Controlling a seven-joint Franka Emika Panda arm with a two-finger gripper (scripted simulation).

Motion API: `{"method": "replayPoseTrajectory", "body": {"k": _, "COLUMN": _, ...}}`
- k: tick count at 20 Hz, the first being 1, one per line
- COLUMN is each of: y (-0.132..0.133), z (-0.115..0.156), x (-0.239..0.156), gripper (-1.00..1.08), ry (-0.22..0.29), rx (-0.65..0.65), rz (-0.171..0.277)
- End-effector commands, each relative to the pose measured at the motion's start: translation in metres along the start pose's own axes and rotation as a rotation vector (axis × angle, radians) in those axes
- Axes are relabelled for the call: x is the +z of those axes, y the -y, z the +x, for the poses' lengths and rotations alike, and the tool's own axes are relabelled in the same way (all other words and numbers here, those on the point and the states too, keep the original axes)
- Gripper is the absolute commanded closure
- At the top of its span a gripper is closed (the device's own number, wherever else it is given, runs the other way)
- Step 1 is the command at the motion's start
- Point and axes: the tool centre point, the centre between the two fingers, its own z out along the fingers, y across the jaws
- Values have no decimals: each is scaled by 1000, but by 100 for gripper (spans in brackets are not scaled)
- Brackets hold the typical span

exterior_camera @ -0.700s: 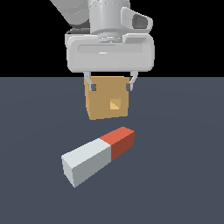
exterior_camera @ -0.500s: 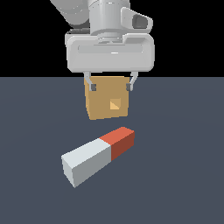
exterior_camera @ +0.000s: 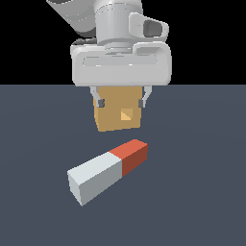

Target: Insert the peg into the horizontal hole in a box.

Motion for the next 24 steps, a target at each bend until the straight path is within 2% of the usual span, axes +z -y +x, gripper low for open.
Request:
{"method": "replayPoseTrajectory", "body": {"k": 1, "y": 1, "z": -9, "x": 7, "gripper": -92, "ry": 1, "rx": 60, "rz": 1}}
{"method": "replayPoseTrajectory", "body": {"k": 14, "y": 24, "z": -64, "x": 59, "gripper": -92, "ry": 3, "rx": 494, "rz": 9}}
{"method": "replayPoseTrajectory", "body": {"k": 24, "y": 39, "z": -81, "x": 79, "gripper": -92, "ry": 2, "rx": 659, "rz": 13}}
